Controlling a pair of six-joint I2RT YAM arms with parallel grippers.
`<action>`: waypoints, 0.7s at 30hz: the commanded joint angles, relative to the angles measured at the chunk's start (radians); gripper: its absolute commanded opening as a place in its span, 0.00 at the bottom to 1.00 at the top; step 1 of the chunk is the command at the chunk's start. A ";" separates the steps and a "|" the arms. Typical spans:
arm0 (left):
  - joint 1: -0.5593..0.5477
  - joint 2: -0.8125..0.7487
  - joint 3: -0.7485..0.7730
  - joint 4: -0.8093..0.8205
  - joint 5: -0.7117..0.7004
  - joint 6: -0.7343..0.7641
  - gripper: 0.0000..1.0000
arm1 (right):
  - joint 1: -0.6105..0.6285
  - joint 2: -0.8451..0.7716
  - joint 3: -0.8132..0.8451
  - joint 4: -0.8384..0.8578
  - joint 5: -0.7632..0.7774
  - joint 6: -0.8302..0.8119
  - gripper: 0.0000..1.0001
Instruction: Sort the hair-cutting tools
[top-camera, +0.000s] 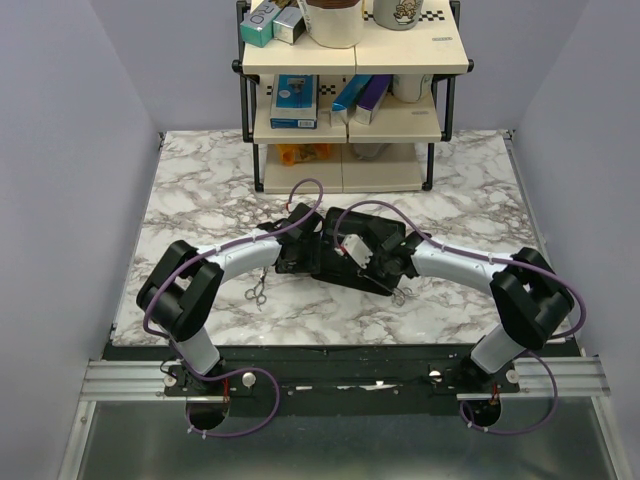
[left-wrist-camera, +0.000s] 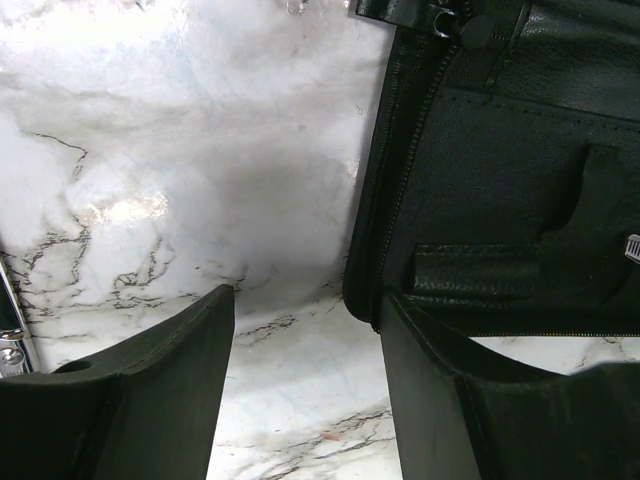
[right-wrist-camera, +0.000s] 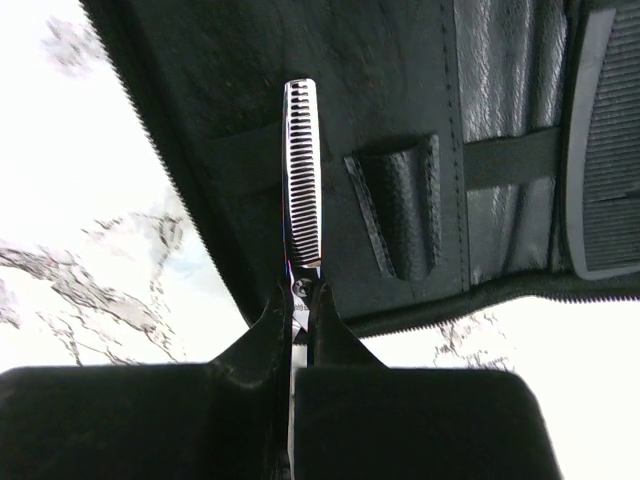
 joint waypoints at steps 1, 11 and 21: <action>0.006 -0.027 -0.021 -0.038 -0.006 0.005 0.66 | -0.008 -0.015 0.028 -0.116 0.086 -0.024 0.01; 0.006 -0.034 -0.022 -0.023 0.017 0.003 0.66 | 0.017 -0.066 0.125 -0.300 0.229 -0.049 0.01; 0.004 -0.044 -0.030 -0.017 0.022 0.000 0.66 | 0.067 0.006 0.123 -0.306 0.208 -0.062 0.01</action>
